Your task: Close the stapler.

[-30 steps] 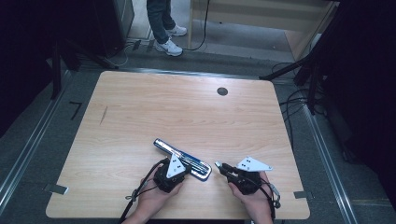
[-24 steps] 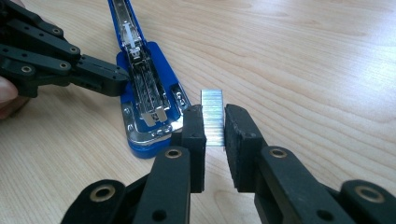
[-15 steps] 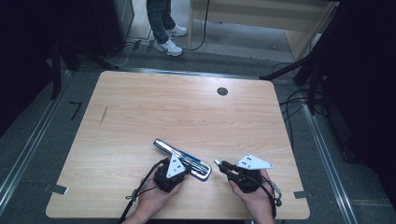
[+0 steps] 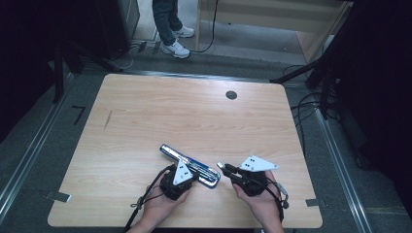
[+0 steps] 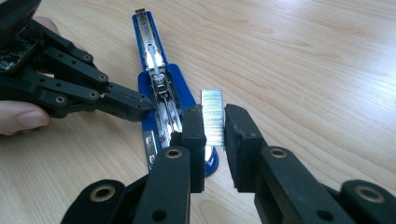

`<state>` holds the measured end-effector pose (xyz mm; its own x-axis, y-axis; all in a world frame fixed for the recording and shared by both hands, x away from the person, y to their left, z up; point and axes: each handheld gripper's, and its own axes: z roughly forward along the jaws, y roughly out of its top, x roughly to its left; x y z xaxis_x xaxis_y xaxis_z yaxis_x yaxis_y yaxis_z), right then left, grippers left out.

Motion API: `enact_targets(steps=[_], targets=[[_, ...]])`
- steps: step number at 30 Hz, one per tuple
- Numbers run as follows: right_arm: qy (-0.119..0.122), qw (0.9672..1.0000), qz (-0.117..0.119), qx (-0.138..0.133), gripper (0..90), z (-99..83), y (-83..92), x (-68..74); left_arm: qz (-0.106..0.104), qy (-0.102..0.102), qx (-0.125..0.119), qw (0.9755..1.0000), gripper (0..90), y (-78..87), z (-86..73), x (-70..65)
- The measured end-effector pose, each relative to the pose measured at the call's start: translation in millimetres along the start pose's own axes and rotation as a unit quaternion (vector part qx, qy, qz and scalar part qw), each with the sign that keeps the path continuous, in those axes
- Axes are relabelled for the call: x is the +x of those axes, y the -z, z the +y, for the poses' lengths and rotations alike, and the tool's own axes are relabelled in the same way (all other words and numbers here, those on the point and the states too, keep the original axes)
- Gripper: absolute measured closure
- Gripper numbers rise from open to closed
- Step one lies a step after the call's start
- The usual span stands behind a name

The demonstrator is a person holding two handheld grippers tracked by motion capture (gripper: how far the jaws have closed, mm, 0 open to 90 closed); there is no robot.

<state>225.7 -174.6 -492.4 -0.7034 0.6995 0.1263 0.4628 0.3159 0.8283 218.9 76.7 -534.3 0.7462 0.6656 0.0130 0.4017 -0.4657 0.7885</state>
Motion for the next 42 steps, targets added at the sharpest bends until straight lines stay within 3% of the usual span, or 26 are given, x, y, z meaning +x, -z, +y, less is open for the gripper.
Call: enact_targets(steps=[12,42], targets=[[0.023,0.9994,0.02,0.018,79.6,10.3,-13.8,7.2,0.0,-0.001,0.002,1.0,90.0,0.3,0.1,0.0],[0.036,0.9979,0.039,0.038,79.6,15.2,-28.4,13.3,0.0,0.0,0.001,1.0,90.0,0.2,0.0,0.2]])
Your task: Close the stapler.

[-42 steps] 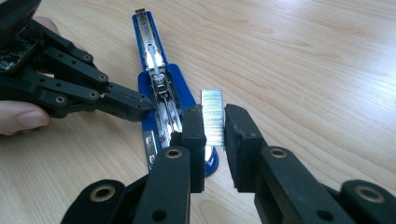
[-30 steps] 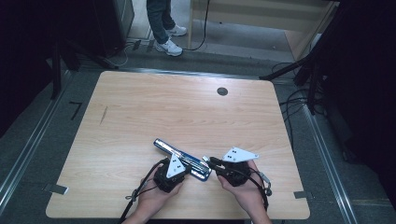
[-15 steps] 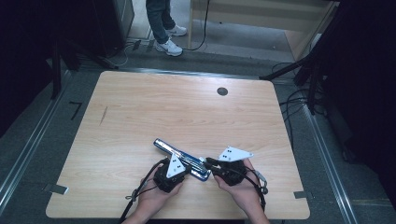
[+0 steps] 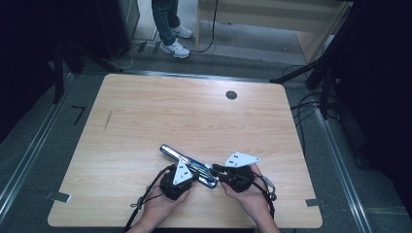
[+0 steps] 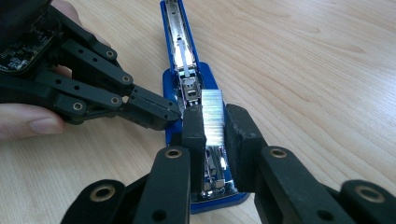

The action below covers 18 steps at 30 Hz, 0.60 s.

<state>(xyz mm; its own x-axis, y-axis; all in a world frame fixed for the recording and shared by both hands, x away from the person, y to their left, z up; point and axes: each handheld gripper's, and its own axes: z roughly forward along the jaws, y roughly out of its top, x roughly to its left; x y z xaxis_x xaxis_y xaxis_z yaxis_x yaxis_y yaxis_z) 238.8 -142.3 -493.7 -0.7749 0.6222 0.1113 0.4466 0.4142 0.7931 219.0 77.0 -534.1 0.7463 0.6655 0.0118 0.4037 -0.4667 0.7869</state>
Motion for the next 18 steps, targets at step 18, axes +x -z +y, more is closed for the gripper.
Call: enact_targets(steps=[18], targets=[[0.006,0.9999,0.007,0.011,79.5,5.2,-5.1,1.7,0.001,-0.001,0.0,1.0,90.0,0.0,0.0,0.0]])
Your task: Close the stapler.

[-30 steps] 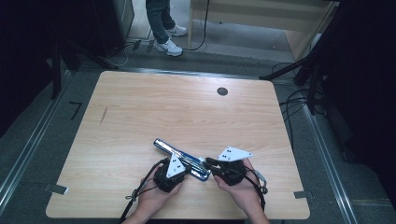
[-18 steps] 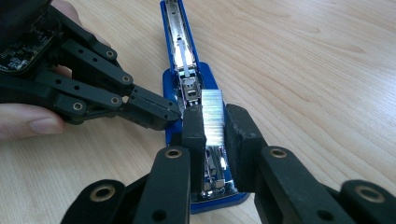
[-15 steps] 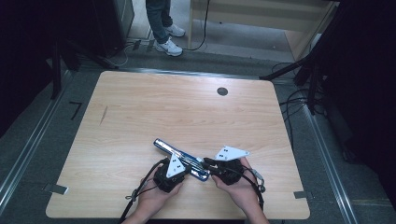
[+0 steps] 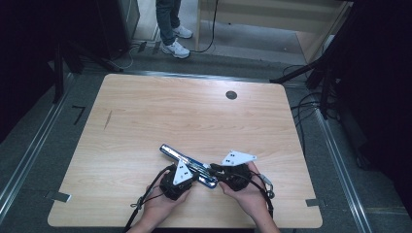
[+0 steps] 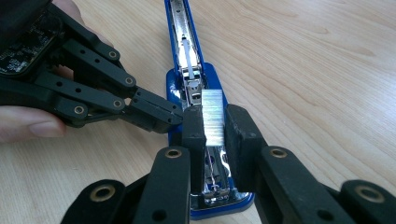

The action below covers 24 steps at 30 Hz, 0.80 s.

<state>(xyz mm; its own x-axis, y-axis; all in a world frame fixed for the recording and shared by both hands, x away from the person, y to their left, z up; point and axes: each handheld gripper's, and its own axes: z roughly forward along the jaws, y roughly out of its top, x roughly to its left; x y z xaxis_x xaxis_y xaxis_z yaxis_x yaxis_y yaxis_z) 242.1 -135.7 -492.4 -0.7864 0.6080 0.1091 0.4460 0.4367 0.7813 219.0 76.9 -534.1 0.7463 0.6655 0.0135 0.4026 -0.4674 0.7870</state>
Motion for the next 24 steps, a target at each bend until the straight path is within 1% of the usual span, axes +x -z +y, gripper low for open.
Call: enact_targets(steps=[3,4,7,8,11,15,16,20,21,22,24], targets=[[0.0,1.0,0.001,0.003,79.5,0.4,-0.9,0.6,0.0,0.0,0.0,1.0,90.0,0.0,0.0,0.0],[0.003,1.0,0.003,0.003,79.6,0.4,-1.8,0.3,0.0,0.0,0.0,1.0,90.0,0.0,0.0,0.0],[0.006,0.9999,0.004,0.008,79.5,0.3,-4.5,0.6,0.0,0.0,0.0,1.0,90.0,0.0,0.0,0.0],[0.007,0.9999,0.003,0.015,79.5,0.3,-5.9,0.9,0.0,0.0,0.0,1.0,90.0,0.0,0.0,0.0],[0.009,0.9998,0.004,0.016,79.6,0.3,-6.7,0.7,-0.001,0.0,0.0,1.0,90.0,0.0,0.0,0.0],[0.012,0.9996,0.007,0.024,79.5,-0.2,-8.7,0.0,0.0,0.0,0.001,1.0,90.0,0.1,0.0,0.2],[0.011,0.9995,0.008,0.029,79.5,-0.3,-9.6,0.2,0.0,0.0,0.001,1.0,90.0,0.1,0.0,0.2],[0.012,0.9993,0.012,0.033,79.5,-0.3,-11.1,0.4,0.0,0.0,0.001,1.0,90.0,0.1,0.0,0.2],[0.017,0.9992,0.013,0.033,79.6,-0.4,-12.1,0.2,-0.001,0.0,0.001,1.0,90.0,0.1,0.0,0.2],[0.018,0.999,0.011,0.038,79.5,-0.6,-13.2,1.1,-0.001,0.001,0.0,1.0,90.0,0.0,0.0,0.1],[0.02,0.999,0.011,0.039,79.5,-0.6,-13.8,0.7,-0.001,0.001,0.0,1.0,90.0,0.0,0.0,0.1]])
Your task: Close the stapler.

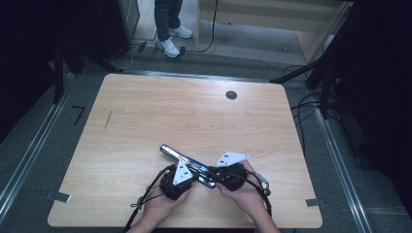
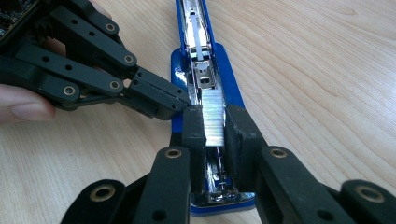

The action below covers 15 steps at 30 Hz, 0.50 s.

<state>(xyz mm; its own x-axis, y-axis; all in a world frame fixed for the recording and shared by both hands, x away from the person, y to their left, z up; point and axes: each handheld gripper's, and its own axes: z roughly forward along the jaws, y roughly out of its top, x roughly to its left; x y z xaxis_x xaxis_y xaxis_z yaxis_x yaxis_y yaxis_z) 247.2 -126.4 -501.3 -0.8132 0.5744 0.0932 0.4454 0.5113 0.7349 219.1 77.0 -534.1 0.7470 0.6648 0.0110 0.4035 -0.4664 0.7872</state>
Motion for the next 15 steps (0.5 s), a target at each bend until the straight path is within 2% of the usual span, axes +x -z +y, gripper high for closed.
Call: enact_targets(steps=[15], targets=[[0.0,1.0,0.005,0.008,79.5,0.6,-0.6,-3.3,0.0,-0.002,0.0,1.0,90.0,0.1,0.0,-0.1]])
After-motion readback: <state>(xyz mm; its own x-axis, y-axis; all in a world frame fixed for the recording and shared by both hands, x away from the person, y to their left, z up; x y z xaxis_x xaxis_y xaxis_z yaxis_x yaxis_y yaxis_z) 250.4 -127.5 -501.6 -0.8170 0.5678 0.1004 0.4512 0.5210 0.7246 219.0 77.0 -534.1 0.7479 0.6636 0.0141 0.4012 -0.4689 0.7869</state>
